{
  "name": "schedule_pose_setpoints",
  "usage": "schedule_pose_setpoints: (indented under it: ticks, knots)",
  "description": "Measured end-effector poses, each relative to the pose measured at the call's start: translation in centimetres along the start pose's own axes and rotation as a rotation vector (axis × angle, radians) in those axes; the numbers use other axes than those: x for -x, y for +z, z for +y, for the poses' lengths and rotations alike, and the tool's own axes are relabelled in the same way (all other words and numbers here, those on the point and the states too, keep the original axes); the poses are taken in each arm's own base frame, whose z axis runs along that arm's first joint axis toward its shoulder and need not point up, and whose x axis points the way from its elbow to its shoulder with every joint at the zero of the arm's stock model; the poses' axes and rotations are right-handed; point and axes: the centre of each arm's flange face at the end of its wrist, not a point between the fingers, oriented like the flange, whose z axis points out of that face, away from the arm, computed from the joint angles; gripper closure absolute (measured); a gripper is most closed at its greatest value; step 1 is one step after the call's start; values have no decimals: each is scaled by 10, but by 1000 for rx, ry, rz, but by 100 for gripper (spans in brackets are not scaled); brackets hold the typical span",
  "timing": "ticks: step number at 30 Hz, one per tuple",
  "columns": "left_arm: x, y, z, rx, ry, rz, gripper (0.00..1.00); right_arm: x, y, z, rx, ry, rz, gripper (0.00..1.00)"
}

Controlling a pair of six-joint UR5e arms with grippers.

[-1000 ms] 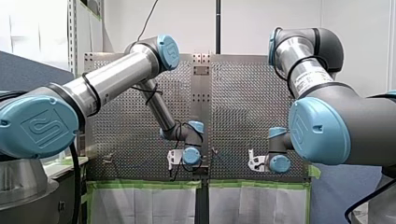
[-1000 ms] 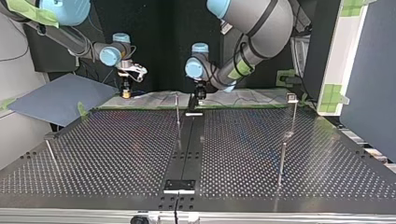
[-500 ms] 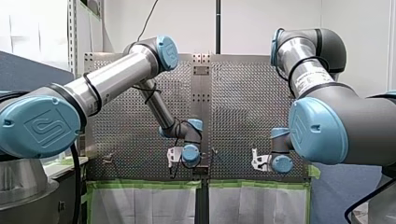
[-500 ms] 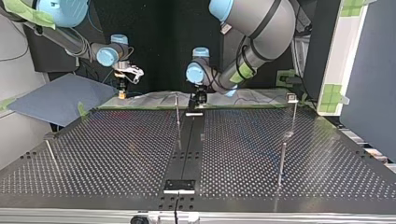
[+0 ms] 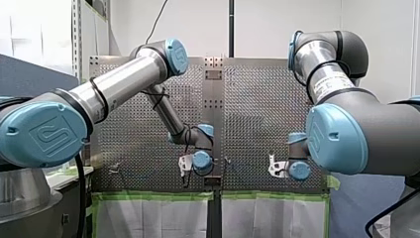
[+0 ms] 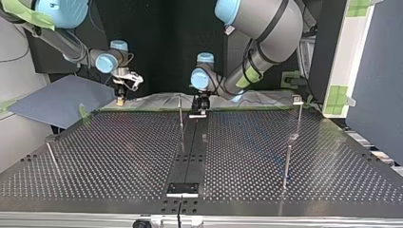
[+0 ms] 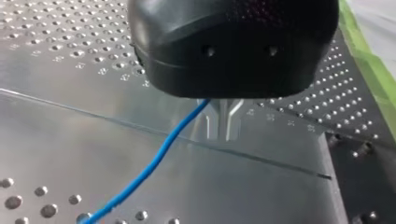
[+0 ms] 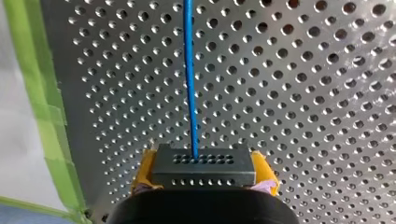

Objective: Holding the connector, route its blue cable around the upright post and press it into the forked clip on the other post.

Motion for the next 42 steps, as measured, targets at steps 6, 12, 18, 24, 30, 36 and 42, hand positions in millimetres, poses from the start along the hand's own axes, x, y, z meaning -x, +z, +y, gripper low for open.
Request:
schedule_pose_setpoints:
  ticks: [6, 12, 18, 24, 30, 36, 42]
  knots:
    - [7, 7, 0, -6, -4, 0, 94, -10, 12, 5, 11, 8, 16, 100]
    - [13, 13, 2, -7, -7, 1, 94, -18, 24, 13, 22, 12, 30, 100]
    - [15, 17, 5, -13, -7, 5, 94, -28, 34, 19, 33, 14, 41, 100]
    - [16, 19, 7, -16, -7, 9, 94, -38, 44, 25, 52, 12, 42, 100]
    - [16, 20, 10, -12, -6, 13, 92, -38, 45, 27, 56, 12, 35, 100]
    - [16, 20, 10, -18, 4, 21, 71, -37, 45, 27, 53, 14, 28, 100]
    - [11, 14, 4, -57, 59, 63, 5, -36, 44, 26, 50, 15, 18, 100]
